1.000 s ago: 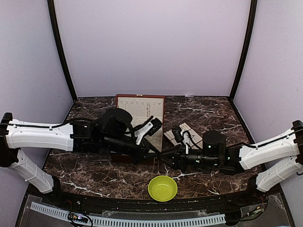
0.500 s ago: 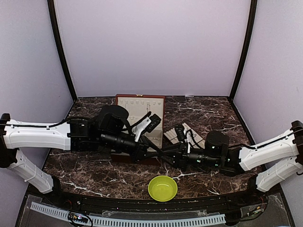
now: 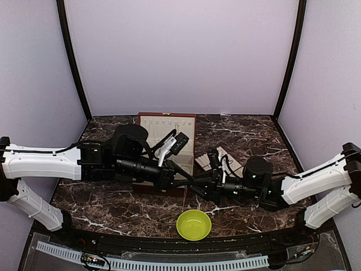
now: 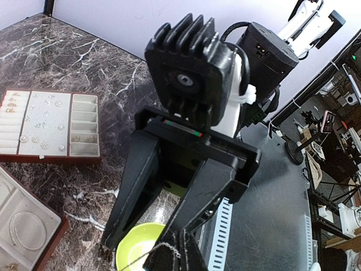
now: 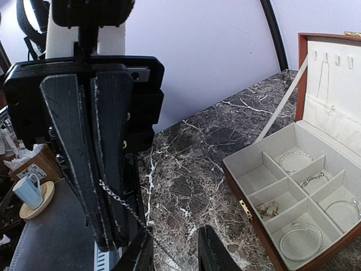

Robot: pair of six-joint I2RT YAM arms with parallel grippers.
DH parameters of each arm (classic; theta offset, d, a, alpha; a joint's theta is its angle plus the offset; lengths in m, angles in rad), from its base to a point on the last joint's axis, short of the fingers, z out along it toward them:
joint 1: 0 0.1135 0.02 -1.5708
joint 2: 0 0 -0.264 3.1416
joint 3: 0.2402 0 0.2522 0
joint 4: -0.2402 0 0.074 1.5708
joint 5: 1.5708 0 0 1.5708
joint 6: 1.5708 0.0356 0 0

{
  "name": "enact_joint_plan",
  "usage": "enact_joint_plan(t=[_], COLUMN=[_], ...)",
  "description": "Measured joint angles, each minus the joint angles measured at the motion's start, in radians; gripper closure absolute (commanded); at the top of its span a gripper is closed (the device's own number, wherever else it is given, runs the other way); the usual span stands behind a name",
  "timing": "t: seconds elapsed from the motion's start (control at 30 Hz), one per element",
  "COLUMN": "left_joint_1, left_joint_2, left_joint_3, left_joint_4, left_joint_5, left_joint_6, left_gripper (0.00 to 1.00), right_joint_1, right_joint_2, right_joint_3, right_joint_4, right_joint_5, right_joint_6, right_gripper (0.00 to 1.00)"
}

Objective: Organize the mixed jewelry
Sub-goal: Pass from the left arm to the right

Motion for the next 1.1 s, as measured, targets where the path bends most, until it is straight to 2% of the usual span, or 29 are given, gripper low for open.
enact_joint_plan(t=[0.47, 0.63, 0.77, 0.83, 0.97, 1.1], left_joint_1=[0.005, 0.009, 0.011, 0.016, 0.024, 0.035], left_joint_2=[-0.014, -0.026, -0.027, -0.028, -0.032, -0.034], left_joint_3=[-0.008, -0.018, -0.027, -0.027, -0.027, -0.025], left_joint_4=[0.007, 0.022, 0.024, 0.024, 0.013, -0.022], left_joint_5=[0.014, 0.019, 0.012, -0.002, -0.038, -0.084], left_joint_6=[-0.019, -0.03, -0.034, -0.03, 0.007, 0.043], left_gripper=[1.0, 1.0, 1.0, 0.91, 0.57, 0.31], right_joint_1=[0.005, 0.008, 0.009, 0.009, 0.008, 0.009], right_joint_2=[0.023, 0.029, 0.021, 0.002, -0.092, -0.163], right_joint_3=[0.03, 0.042, 0.042, 0.042, 0.043, 0.11], right_joint_4=[0.012, 0.018, 0.011, -0.004, -0.082, -0.251], right_joint_5=[-0.037, -0.042, -0.023, 0.011, 0.121, 0.236], right_joint_6=[-0.006, -0.008, -0.003, 0.0, 0.002, -0.002], right_gripper=[0.78, 1.0, 1.0, 1.0, 1.0, 1.0])
